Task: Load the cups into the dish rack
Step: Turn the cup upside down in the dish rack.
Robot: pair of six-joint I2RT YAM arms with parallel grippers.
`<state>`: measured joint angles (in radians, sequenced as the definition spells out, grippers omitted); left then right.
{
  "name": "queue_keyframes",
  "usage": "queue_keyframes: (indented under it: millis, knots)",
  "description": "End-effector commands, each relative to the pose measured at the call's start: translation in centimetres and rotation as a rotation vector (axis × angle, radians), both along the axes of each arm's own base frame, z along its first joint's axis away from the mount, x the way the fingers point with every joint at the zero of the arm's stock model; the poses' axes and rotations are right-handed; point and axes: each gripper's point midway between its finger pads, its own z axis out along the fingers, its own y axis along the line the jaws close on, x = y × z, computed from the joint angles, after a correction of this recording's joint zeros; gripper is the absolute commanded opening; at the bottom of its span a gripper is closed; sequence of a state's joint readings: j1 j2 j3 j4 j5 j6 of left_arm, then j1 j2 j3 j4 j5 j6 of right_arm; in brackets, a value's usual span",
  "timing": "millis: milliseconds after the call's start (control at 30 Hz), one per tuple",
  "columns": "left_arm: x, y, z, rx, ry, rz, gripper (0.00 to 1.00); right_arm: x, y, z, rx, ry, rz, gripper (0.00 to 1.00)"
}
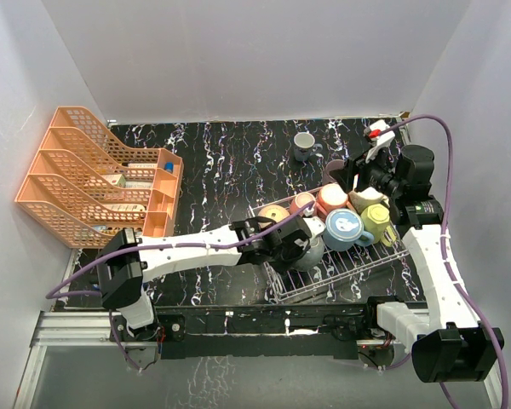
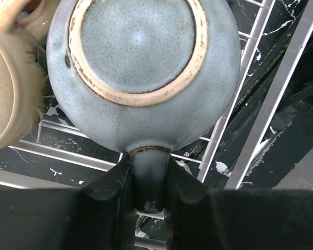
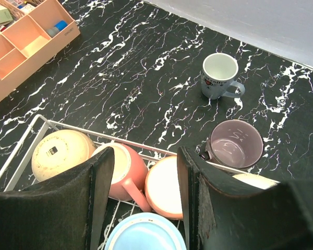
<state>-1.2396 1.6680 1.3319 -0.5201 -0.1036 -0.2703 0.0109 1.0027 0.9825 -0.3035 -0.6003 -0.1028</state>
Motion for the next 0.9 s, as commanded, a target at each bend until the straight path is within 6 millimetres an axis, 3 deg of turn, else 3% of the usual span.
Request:
queue_keyframes:
  millis: [0,467,867]
  knots:
    - [1.3,-1.5,2.2,-0.055,-0.103,-0.012,0.0,0.0,0.0,1.6,0.01,-0.075,0.008,0.53]
    - [0.2,0.3,-0.1,0.043,-0.08,-0.03,0.0,-0.2,0.2,1.0,0.007,-0.069,0.027,0.54]
    - [0.1,0.7,-0.6,0.105,-0.068,-0.037,0.14,-0.3,0.4,1.0,0.011,-0.067,0.039,0.54]
